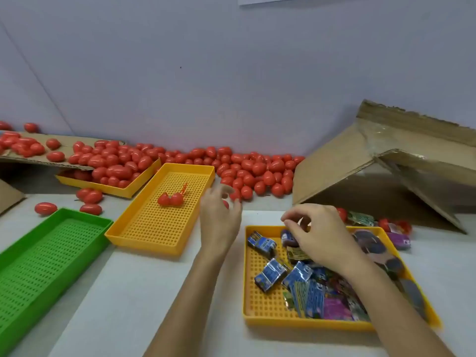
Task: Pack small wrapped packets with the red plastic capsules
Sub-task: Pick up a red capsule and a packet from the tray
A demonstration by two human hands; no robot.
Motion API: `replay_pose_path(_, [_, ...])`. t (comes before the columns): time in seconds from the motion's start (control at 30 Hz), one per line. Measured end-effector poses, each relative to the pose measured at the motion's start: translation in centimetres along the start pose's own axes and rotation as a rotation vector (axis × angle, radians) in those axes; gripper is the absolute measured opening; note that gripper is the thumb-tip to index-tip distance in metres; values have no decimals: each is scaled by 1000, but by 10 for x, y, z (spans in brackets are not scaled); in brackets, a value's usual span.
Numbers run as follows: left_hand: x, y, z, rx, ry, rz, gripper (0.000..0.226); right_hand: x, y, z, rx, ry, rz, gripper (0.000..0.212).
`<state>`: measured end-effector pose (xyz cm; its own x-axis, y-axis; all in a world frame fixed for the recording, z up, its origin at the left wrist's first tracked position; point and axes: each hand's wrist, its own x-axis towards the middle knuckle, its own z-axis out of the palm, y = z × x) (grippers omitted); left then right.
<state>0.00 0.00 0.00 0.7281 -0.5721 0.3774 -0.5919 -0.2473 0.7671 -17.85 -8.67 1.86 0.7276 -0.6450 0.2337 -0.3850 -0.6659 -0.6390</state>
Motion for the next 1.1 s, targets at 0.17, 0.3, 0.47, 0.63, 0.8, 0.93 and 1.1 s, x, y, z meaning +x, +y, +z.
replay_pose_path(0.17, [-1, -29, 10, 15, 6, -69, 32, -4, 6, 2, 36, 68, -66, 13])
replay_pose_path(0.3, [1, -36, 20, 112, 28, -2, 22, -5, 9, -2, 44, 100, -84, 14])
replay_pose_path(0.47, [0, -27, 11, 43, 101, 6, 14, -14, 8, -7, 67, 136, -90, 15])
replay_pose_path(0.63, [-10, 11, -6, -249, 83, 33, 20, -23, 7, -7, 115, 137, -53, 16])
replay_pose_path(0.8, [-31, 44, -10, -549, -287, -51, 20, -26, 2, -8, 158, 89, -21, 16])
replay_pose_path(0.93, [-43, 41, -10, -746, -412, -109, 14, -28, 0, -8, 128, -29, -30, 14])
replay_pose_path(1.1, [-41, 30, -14, -973, -399, -241, 28, -31, 8, -18, -14, -63, -18, 14])
